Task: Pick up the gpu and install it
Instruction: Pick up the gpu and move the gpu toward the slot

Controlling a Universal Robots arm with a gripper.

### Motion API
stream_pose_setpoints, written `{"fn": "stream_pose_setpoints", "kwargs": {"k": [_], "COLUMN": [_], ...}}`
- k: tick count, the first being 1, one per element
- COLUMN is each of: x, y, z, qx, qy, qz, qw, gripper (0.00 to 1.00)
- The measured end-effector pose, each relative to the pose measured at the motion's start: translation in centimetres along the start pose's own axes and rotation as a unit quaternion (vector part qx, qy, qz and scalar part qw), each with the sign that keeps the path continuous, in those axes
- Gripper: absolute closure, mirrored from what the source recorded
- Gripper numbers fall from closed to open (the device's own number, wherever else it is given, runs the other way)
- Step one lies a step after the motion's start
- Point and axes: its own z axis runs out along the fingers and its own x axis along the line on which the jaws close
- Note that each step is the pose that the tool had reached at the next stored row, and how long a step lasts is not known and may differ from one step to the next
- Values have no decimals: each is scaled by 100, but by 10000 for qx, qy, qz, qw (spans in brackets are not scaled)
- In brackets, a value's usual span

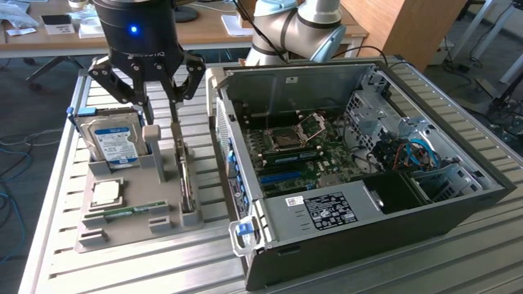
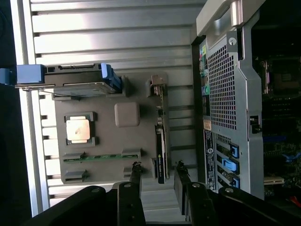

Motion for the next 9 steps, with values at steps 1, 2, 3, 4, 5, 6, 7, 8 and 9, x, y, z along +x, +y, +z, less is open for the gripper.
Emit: {"fn": "stream_pose_setpoints", "kwargs": {"k": [1, 2, 3, 4, 5, 6, 7, 8, 9], "x": [0, 0, 0, 0, 1, 1, 1, 1, 1], "y": [0, 0, 0, 0, -1, -1, -1, -1, -2], "z": [0, 2, 7, 14, 21, 30, 37, 43, 49], "qx": [0, 0, -1, -1, 0, 0, 0, 0, 0], "qy": [0, 0, -1, -1, 0, 0, 0, 0, 0], "qz": [0, 0, 0, 0, 0, 0, 0, 0, 0], "qw": [10000, 10000, 10000, 10000, 10000, 10000, 10000, 10000, 10000], "gripper": [58, 58, 58, 58, 58, 58, 58, 58, 58]}}
